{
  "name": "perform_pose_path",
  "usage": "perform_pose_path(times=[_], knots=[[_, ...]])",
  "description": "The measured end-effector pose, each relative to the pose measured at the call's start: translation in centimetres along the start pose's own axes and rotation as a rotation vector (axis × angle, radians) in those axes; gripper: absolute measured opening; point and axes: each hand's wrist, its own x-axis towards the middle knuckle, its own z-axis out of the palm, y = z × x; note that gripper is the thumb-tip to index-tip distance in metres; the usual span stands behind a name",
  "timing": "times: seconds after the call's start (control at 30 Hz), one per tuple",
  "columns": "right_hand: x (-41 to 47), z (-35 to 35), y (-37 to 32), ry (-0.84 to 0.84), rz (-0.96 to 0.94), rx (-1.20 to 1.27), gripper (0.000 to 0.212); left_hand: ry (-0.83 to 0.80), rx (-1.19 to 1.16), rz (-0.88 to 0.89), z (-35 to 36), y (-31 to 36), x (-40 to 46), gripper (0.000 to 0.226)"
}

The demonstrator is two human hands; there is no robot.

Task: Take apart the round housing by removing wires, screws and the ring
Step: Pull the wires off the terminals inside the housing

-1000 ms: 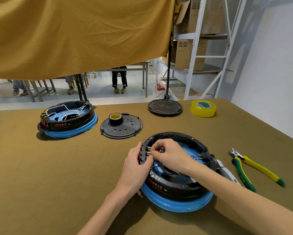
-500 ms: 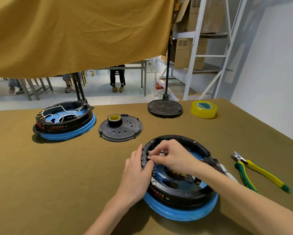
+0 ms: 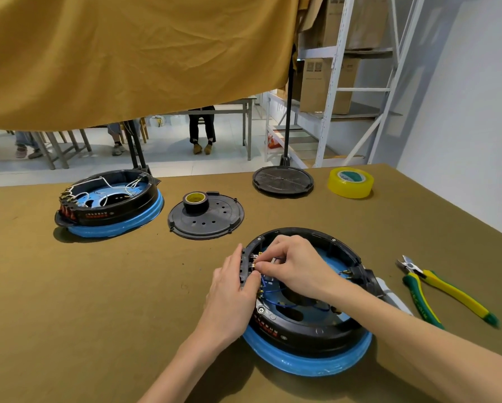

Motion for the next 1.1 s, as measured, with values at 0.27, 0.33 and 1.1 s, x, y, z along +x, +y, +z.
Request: perform_pose_path(times=[0.27,0.33,1.1], knots=[[-0.15,-0.03,-0.08,0.029,0.000,-0.044,0.008,-0.003,0.001,-0.003,-0.14,0.22,-0.12,0.063],[-0.25,0.08,-0.12,0.030,-0.003,-0.046,0.008,0.003,0.004,0.001,-0.15,0.30,-0.19,0.062],[-0.77,-0.15,-0.57,0.049,0.042,-0.073,0.010,0.023,0.002,0.011,-0.24,0.39,-0.33,0.059]])
